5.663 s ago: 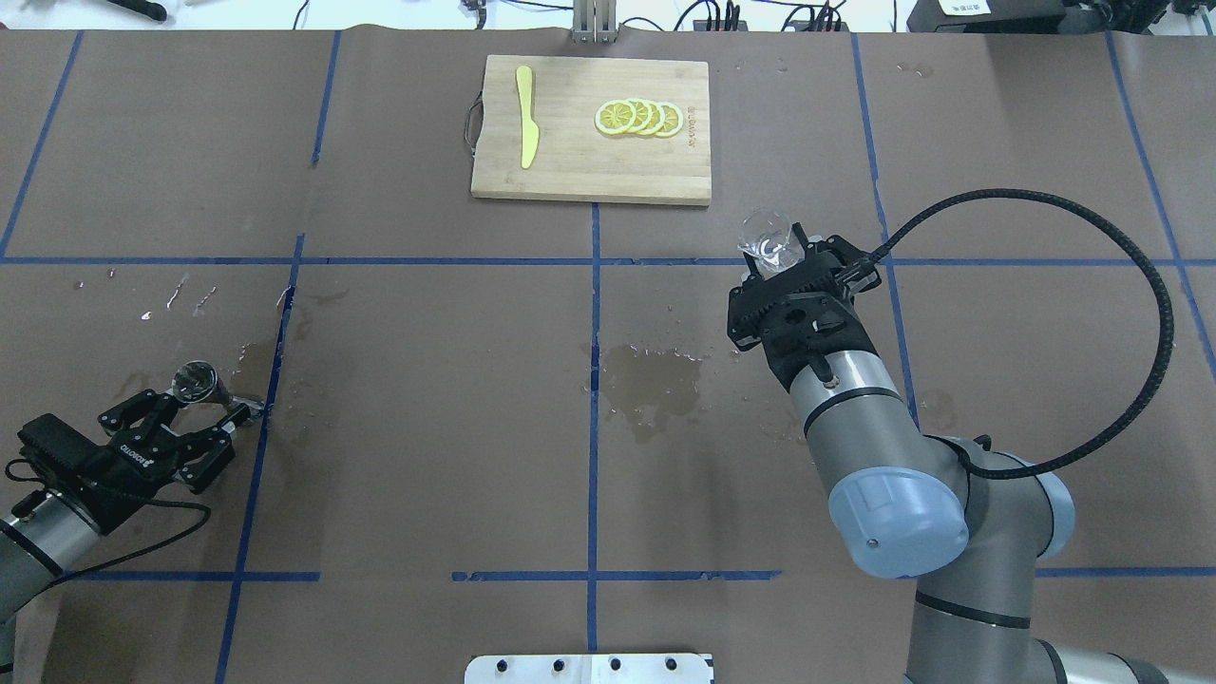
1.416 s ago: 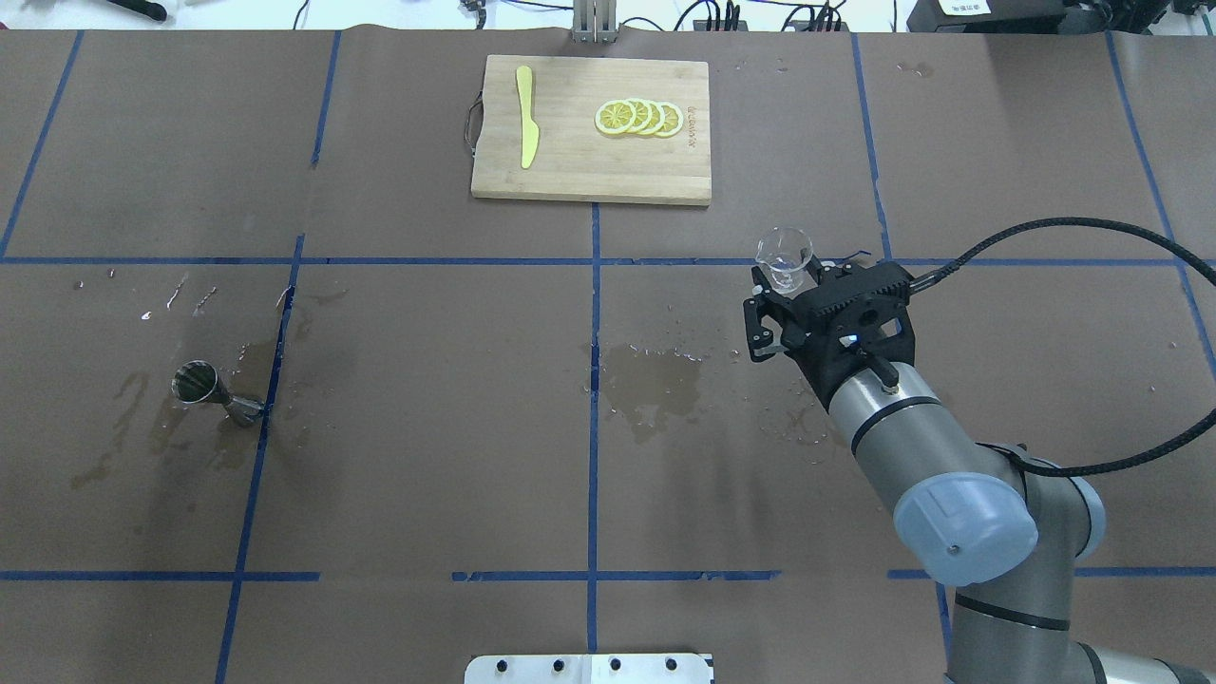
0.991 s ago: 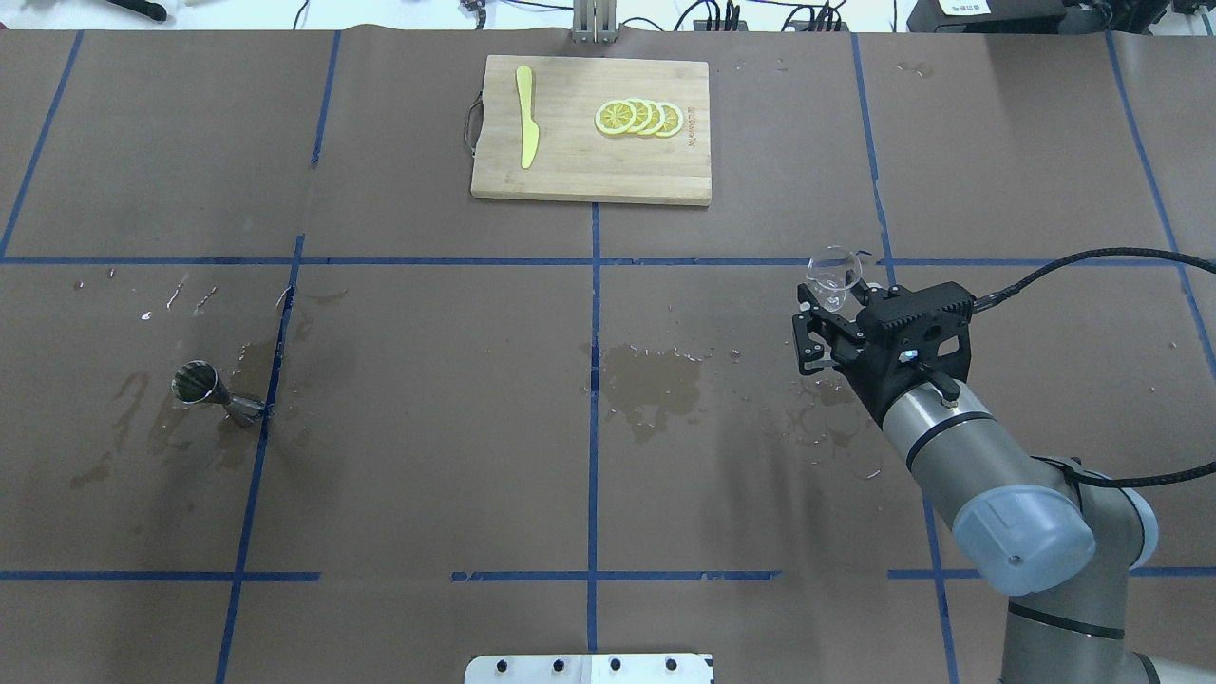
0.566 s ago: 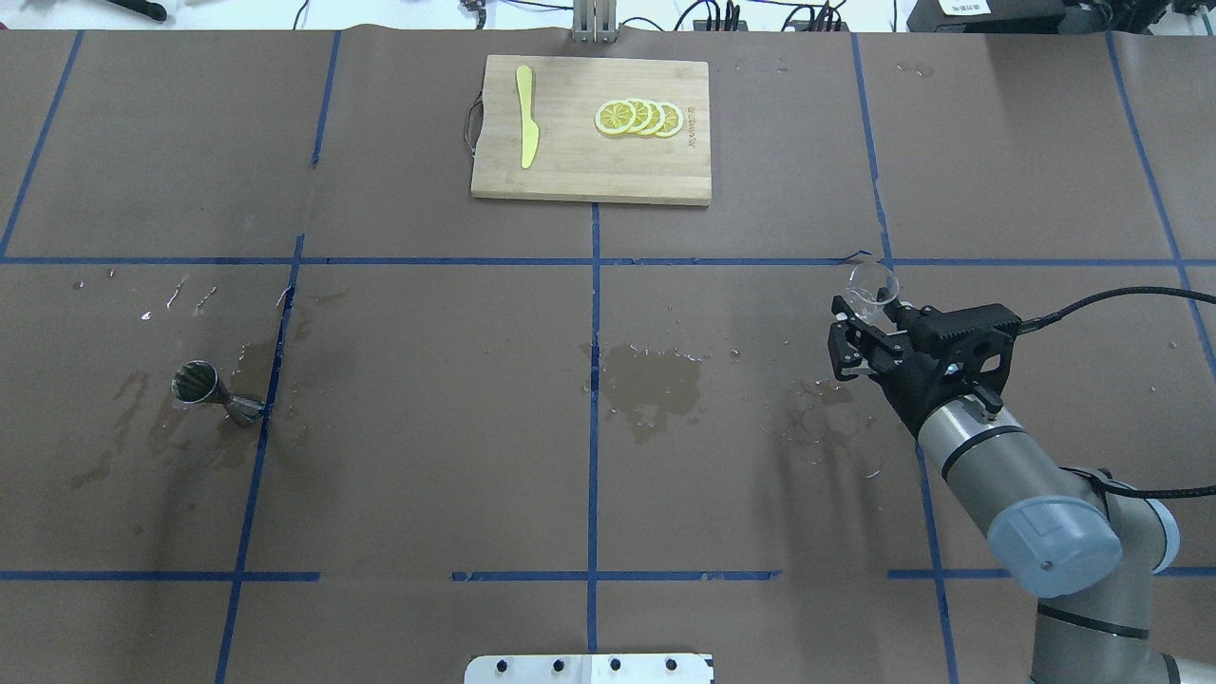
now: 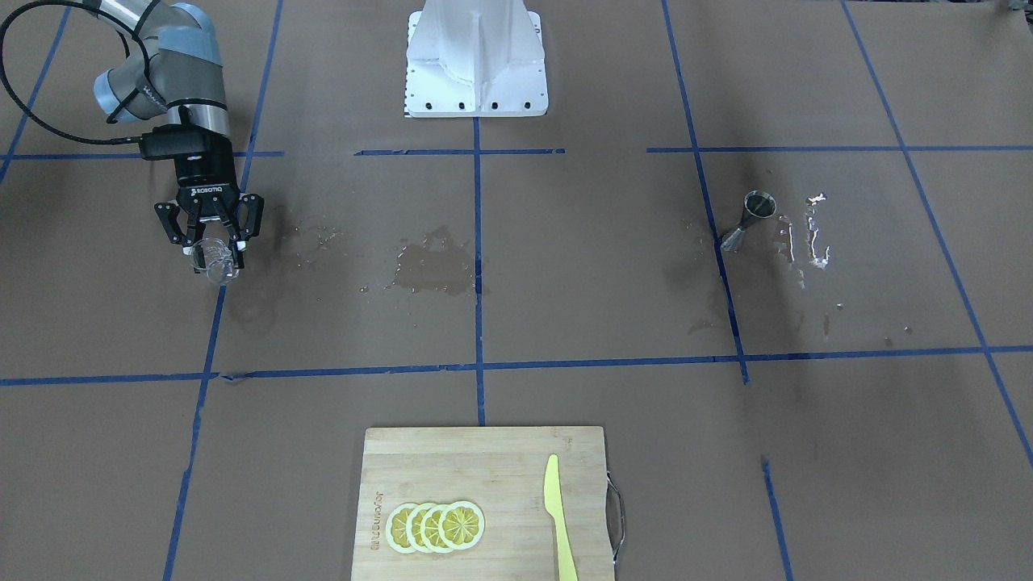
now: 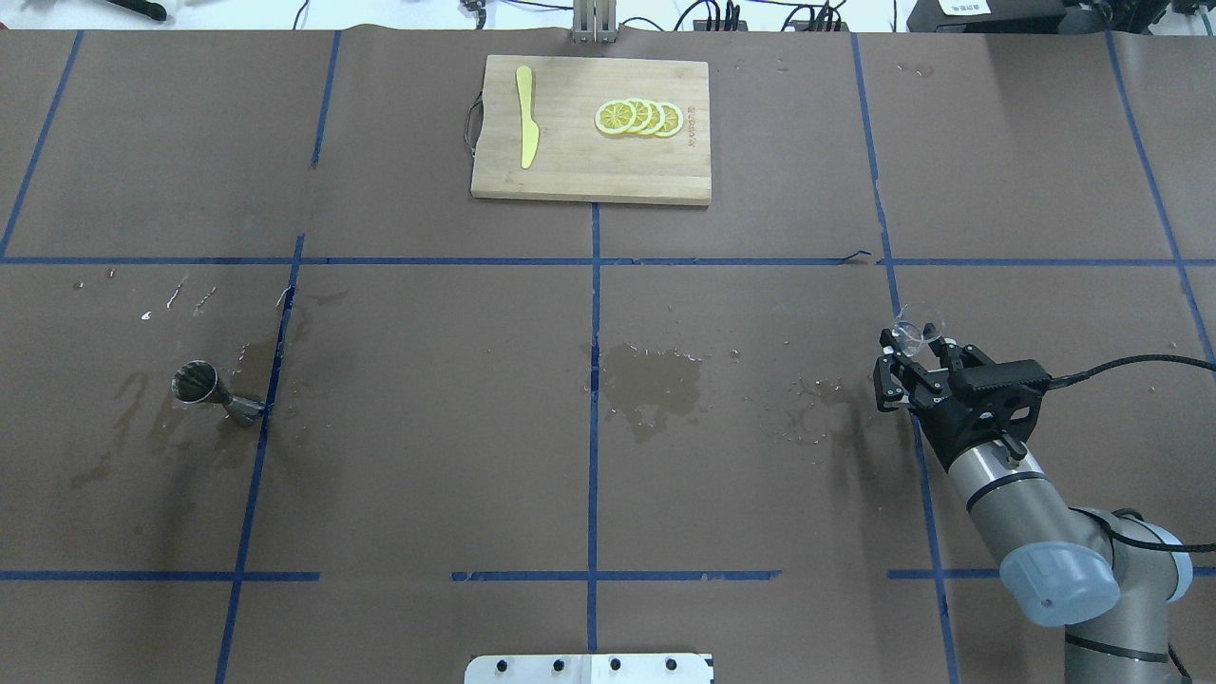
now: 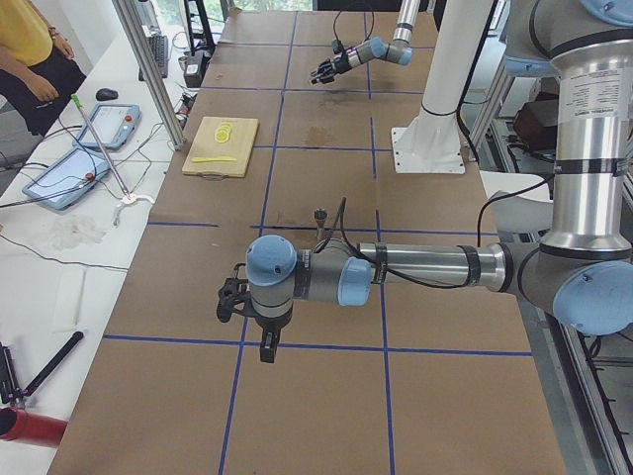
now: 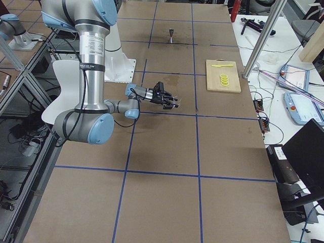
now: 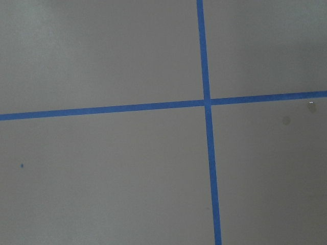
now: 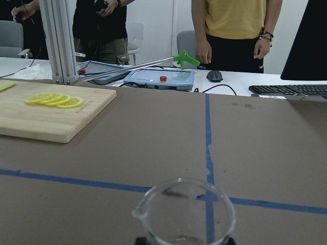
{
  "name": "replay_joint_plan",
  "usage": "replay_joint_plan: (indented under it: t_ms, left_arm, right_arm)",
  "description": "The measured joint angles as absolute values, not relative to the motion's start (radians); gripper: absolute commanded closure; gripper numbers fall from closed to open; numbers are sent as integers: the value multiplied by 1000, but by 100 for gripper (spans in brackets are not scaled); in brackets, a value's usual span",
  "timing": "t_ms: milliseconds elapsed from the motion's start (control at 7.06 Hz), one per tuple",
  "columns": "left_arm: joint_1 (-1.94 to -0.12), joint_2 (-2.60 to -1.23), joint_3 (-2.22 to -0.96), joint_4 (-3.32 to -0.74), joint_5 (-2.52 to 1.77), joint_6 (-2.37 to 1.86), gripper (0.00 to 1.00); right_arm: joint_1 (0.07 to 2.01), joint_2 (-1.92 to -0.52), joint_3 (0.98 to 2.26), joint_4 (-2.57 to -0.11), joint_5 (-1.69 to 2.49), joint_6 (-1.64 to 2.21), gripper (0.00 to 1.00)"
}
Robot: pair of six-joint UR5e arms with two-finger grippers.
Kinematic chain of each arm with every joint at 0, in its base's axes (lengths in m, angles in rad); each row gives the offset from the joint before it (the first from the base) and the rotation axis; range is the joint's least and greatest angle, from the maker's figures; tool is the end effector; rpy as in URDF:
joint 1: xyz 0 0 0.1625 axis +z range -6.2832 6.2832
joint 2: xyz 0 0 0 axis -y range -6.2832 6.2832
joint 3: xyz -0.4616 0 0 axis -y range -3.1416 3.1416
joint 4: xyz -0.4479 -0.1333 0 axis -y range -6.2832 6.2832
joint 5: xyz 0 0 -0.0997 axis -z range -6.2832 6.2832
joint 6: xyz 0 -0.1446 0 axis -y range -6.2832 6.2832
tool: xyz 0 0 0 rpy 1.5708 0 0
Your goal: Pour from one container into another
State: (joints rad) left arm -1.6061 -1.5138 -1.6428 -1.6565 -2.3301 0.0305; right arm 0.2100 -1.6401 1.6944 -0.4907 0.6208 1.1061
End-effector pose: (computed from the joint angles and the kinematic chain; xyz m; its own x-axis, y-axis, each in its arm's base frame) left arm -0.0525 -0.5298 0.7110 0.7280 0.0739 -0.6815 0.0129 0.9925 0.1214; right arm -0.4696 -0.3567 0.5439 0.7470 -0.1073 0.6561 -0.5677 0.4107 0.7135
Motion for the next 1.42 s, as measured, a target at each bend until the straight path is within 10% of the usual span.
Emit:
replay_joint_plan:
  t_ms: [1133,1416]
  left_arm:
    - [-1605,-1517,-1643,-1655,-2330,29,0]
    - [-1604,-1526,-1642,-1654,-2330,29,0]
  right_arm:
    - [150,-1690,1646,-489,575,1219,100]
    - [145,-1689,1632,-489,564,1236,76]
